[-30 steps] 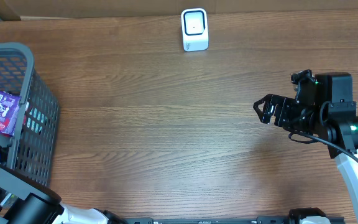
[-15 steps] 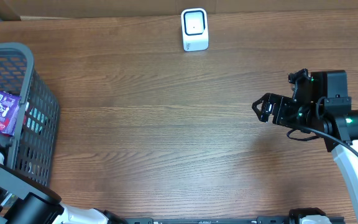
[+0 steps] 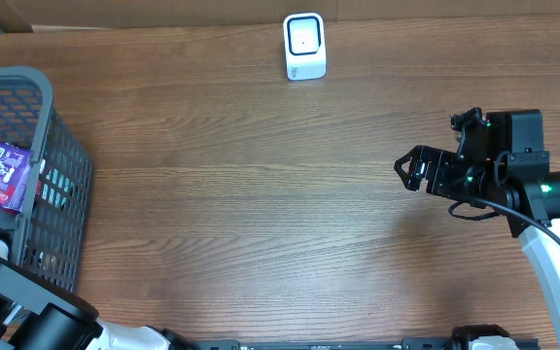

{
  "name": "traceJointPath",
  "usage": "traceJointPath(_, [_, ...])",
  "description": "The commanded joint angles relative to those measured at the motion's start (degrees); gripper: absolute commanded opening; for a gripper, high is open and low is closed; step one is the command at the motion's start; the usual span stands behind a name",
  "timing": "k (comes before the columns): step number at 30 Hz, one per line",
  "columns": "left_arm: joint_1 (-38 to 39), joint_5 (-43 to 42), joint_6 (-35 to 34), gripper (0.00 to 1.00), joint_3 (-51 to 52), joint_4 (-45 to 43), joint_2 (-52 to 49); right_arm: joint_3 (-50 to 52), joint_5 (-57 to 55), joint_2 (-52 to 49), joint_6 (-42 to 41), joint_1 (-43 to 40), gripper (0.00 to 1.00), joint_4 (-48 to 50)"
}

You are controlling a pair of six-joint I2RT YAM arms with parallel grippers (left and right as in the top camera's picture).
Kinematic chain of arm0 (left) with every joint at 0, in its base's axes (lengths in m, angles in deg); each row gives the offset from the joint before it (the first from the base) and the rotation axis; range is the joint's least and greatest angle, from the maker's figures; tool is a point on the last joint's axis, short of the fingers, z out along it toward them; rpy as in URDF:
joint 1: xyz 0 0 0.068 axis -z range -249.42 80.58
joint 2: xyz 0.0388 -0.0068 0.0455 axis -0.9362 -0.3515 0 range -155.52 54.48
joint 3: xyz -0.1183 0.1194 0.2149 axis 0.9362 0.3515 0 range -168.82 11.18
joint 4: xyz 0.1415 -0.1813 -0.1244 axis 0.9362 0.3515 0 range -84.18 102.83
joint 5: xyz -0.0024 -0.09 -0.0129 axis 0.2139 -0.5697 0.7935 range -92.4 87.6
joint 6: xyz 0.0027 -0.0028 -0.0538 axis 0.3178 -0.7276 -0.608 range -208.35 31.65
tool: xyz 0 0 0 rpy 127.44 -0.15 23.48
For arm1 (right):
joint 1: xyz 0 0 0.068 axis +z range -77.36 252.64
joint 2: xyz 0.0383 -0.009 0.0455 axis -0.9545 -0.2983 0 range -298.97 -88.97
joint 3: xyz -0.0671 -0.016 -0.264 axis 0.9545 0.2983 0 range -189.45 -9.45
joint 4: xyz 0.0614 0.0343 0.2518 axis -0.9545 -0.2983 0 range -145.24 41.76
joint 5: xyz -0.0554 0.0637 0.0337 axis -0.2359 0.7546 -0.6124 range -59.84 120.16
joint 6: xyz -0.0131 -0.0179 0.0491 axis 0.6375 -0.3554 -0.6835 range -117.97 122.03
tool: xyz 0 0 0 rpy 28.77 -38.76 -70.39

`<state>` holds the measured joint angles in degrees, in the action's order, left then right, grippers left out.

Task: Scan the item barcode
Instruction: 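Reach into the basket and grasp the white cosmetic tube with left gripper, then carry the white tube out and place it on the table center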

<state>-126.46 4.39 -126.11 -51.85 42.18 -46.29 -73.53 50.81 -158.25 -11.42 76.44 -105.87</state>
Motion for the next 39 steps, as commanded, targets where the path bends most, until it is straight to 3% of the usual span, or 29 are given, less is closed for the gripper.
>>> traceJointPath(1, [0.1, -3.6, -0.2, 0.04, 0.2, -0.5, -1.1, -1.1, -0.3, 0.1, 0.4, 0.1, 0.98, 0.3])
traceJointPath(9, [0.1, -14.3, 7.6, 0.04, -11.7, 4.6, 0.1, -1.1, -0.2, 0.1, 0.4, 0.1, 0.98, 0.5])
traceJointPath(22, [7.7, -14.2, 20.2, 0.04, -51.2, 30.0, 0.9, -1.1, -0.2, 0.1, 0.4, 0.1, 0.98, 2.9])
traceJointPath(32, [25.3, -14.4, 32.2, 0.04, -73.9, 42.2, 1.2, -1.2, 0.0, 0.1, 0.0, 0.1, 0.98, 5.5])
traceJointPath(39, [45.4, -14.3, 33.1, 0.04, -70.1, 47.9, -0.2, -1.3, 0.7, 0.2, 0.0, 0.1, 0.98, 10.4])
